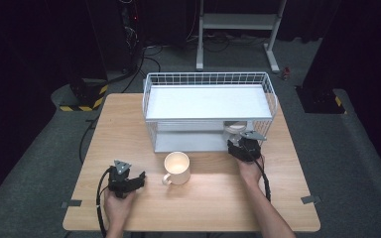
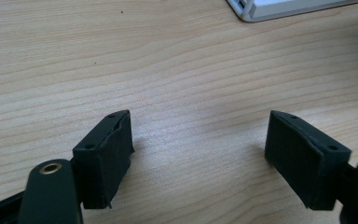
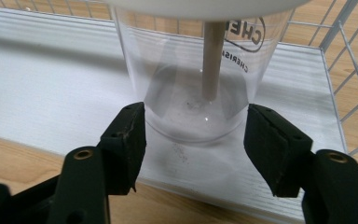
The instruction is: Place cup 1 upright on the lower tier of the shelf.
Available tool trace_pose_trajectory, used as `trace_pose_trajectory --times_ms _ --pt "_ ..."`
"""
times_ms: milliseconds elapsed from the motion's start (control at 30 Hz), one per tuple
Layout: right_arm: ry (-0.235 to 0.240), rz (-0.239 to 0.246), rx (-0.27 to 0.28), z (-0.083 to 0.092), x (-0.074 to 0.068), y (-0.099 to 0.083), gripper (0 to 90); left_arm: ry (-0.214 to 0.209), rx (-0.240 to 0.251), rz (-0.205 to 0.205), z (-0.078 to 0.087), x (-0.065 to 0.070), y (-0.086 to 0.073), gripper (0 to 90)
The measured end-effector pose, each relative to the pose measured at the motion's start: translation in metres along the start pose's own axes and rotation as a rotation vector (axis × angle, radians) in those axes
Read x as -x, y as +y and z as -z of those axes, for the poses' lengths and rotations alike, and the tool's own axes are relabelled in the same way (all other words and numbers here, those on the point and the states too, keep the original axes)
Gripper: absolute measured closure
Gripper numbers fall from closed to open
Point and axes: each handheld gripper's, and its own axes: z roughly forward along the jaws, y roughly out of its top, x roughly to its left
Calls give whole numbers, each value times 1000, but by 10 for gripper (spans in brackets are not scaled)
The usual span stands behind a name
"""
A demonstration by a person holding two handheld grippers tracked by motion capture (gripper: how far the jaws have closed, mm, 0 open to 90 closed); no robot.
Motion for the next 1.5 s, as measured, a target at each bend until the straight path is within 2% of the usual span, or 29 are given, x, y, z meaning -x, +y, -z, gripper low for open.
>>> trace_pose_trajectory --times_ms 200,433,500,533,667,833,900,1100,1267,1333,1500 --pt "-18 -5 -24 -5 -1 1 430 0 0 0 0 0 0 233" --pt "-28 -2 -18 -9 -1 9 491 0 0 0 0 0 0 233" --pt "-31 -6 -22 -11 -1 8 511 0 0 0 0 0 0 233" --pt "-31 -23 -32 -13 -1 8 524 0 0 0 0 0 0 233" --pt "-39 -20 -33 -17 -1 12 556 0 0 0 0 0 0 233" --pt "-36 -35 -40 -20 -2 15 587 0 0 0 0 0 0 233" --pt "-31 -27 -37 -21 -1 16 594 0 0 0 0 0 0 233" --pt "-29 -34 -47 -20 0 14 576 0 0 0 0 0 0 233" --pt "-12 -15 -20 -9 -2 16 520 0 4 4 0 0 0 233" --pt "-7 -30 -22 -6 -1 16 507 0 4 4 0 0 0 233" --pt "-3 -30 -24 0 1 13 492 0 4 5 0 0 0 233"
